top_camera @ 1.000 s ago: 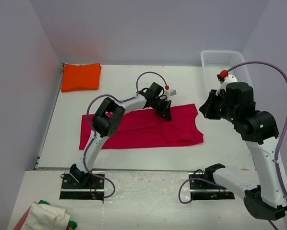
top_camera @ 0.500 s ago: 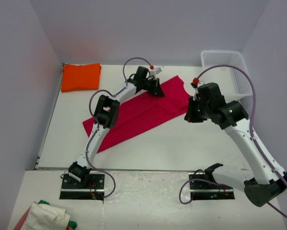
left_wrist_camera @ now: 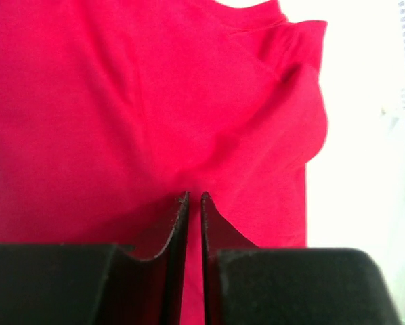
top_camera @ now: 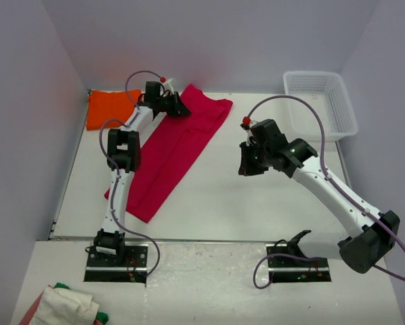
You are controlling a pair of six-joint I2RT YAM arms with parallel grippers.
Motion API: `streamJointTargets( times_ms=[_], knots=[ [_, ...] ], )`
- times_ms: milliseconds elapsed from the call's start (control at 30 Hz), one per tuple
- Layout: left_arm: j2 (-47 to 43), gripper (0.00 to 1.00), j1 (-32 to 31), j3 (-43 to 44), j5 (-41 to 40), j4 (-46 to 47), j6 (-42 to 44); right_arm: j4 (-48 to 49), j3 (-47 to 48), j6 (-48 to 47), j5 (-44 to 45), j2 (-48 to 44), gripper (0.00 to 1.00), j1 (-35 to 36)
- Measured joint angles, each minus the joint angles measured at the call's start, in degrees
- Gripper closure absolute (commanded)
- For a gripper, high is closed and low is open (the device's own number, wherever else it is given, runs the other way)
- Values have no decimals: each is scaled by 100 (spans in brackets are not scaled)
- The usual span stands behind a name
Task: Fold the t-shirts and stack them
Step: Rotate the tshirt 90 degrees
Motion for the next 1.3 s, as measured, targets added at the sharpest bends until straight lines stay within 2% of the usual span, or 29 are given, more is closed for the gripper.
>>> streamJointTargets(
  times_ms=[33,67,100,133,267,333,400,433,500,533,633,767,933,1067,1300],
  knots=[
    [-28,81,-33,0,2,0,-26,92,-101,11,-31,63,100,48],
    [-90,64,-76,0,2,0,-52,188,-208,17,-55,122,100,87],
    [-162,55,-120,0,7,-7,-66,293,-326,22,-81,203,100,125],
    [-280,39,-175,-7,0,-20,-114,424,-428,24,-136,297,100,155],
    [-1263,21,-398,-136,-267,-247,-140,894,-503,33,-468,1027,100,267],
    [-2015,20,-503,-138,-579,-424,-81,1008,-160,9,-603,1714,100,411],
    [-2791,21,-557,-74,-1010,-702,22,1119,498,-46,-741,2616,100,654],
    [-3230,25,-560,-15,-1276,-855,59,1078,970,-94,-804,3119,100,824],
    [-4063,40,-509,-15,-1904,-1156,118,975,2050,-162,-896,4085,100,1161],
    [-4446,60,-466,-74,-2247,-1316,125,909,2588,-181,-942,4507,100,1316],
    [-5552,98,-337,-699,-3333,-1779,42,761,4048,-203,-1071,5589,100,1762],
    [-6494,100,-297,-2192,-4332,-2358,-63,614,4656,-173,-1392,6074,100,2100],
    [-6411,100,-304,-3587,-4811,-2931,-55,564,4717,-105,-1873,6249,100,2168],
    [-6387,100,-304,-4054,-4999,-3228,-20,557,4916,-59,-2144,6537,100,2251],
    [-6682,100,-304,-4199,-5154,-3206,7,616,5200,116,-2437,7086,100,2553]
  ],
)
